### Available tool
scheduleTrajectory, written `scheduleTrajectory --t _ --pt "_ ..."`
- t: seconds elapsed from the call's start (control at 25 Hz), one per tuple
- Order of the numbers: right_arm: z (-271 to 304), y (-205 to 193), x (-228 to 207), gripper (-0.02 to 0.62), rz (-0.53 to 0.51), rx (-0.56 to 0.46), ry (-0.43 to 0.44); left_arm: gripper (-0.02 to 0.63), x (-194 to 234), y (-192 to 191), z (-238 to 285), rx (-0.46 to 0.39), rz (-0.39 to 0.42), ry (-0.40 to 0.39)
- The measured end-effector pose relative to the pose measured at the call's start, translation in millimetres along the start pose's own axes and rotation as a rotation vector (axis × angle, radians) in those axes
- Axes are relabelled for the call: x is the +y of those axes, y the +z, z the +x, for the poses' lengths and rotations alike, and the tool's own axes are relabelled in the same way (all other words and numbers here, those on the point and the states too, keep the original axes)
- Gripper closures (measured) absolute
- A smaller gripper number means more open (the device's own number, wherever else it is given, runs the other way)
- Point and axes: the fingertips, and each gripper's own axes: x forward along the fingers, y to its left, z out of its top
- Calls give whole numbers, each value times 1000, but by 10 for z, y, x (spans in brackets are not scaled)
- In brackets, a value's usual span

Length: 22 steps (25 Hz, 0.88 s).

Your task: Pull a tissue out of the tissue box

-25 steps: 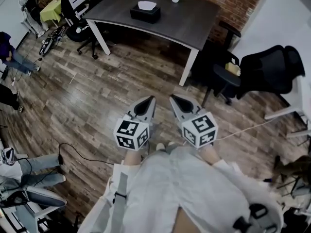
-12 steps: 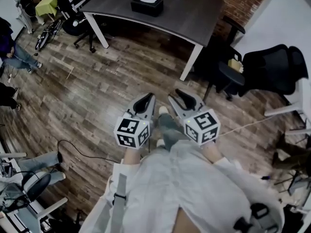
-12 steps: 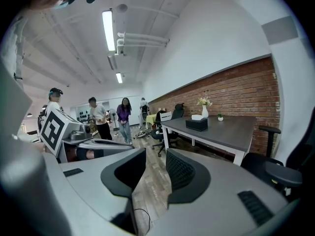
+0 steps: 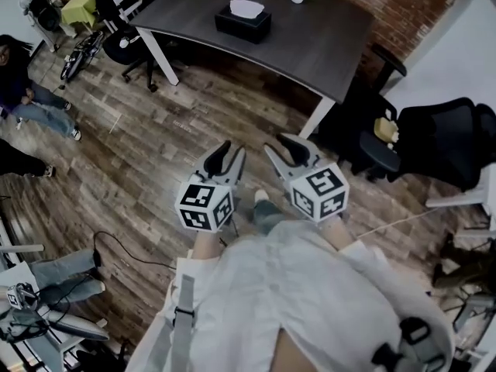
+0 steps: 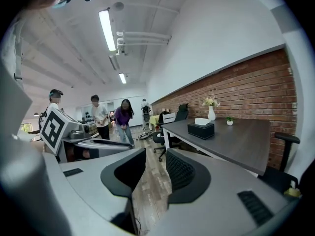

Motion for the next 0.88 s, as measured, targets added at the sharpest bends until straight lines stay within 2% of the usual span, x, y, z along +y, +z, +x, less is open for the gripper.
scheduleTrajectory --t 0.2,0.36,0.64,0.88 --pt "455 378 -396 486 -18 -13 44 488 326 408 458 -21 6 35" --pt "721 513 -675 486 -28 -16 65 488 515 561 759 -31 -2 64" --pt "1028 449 -996 486 20 22 66 488 715 560 1111 19 -24 72" --pt "1285 476 -1213 486 50 34 43 488 908 650 1449 48 -23 36"
